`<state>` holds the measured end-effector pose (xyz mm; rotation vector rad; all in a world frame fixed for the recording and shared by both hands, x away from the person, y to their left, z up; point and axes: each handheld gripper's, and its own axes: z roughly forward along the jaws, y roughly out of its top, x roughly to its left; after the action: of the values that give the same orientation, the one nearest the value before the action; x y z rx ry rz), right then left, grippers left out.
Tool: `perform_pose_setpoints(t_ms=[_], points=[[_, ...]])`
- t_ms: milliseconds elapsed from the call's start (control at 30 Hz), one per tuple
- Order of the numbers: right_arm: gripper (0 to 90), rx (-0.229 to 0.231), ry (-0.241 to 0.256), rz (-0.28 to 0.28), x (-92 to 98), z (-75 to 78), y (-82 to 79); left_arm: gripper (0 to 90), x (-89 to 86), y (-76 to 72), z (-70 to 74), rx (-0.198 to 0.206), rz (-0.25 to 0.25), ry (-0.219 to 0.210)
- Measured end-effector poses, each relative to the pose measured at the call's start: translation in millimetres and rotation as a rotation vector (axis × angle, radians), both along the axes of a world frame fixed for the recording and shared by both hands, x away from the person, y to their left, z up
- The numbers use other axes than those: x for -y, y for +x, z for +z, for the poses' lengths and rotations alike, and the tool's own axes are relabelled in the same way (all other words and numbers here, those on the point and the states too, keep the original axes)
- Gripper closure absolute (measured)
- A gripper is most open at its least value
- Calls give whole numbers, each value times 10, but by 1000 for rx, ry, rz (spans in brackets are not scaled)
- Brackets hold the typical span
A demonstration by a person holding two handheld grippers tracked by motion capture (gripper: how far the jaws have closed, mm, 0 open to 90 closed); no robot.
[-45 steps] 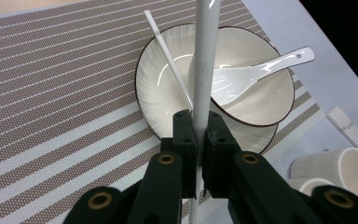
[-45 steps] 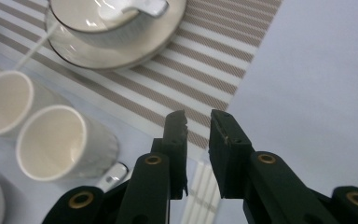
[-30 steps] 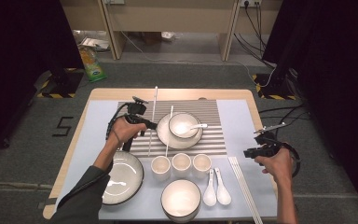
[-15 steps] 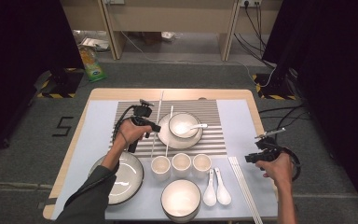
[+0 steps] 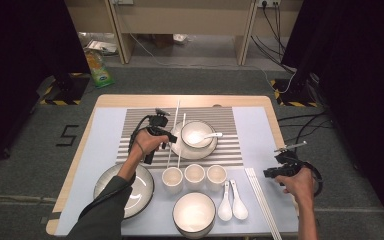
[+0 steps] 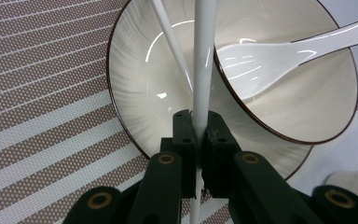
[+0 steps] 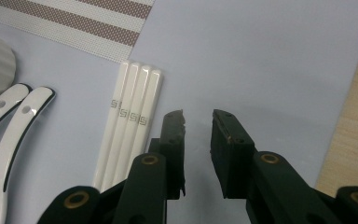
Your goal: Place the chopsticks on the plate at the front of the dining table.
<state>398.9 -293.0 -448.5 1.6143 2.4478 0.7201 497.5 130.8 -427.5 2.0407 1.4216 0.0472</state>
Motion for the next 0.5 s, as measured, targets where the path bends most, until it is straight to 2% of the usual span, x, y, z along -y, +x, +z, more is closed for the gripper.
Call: perform_pose_setpoints(t_ms=[500], points=[[732, 1, 2, -14, 65, -38, -30, 846, 35, 125, -185, -39, 56, -31]])
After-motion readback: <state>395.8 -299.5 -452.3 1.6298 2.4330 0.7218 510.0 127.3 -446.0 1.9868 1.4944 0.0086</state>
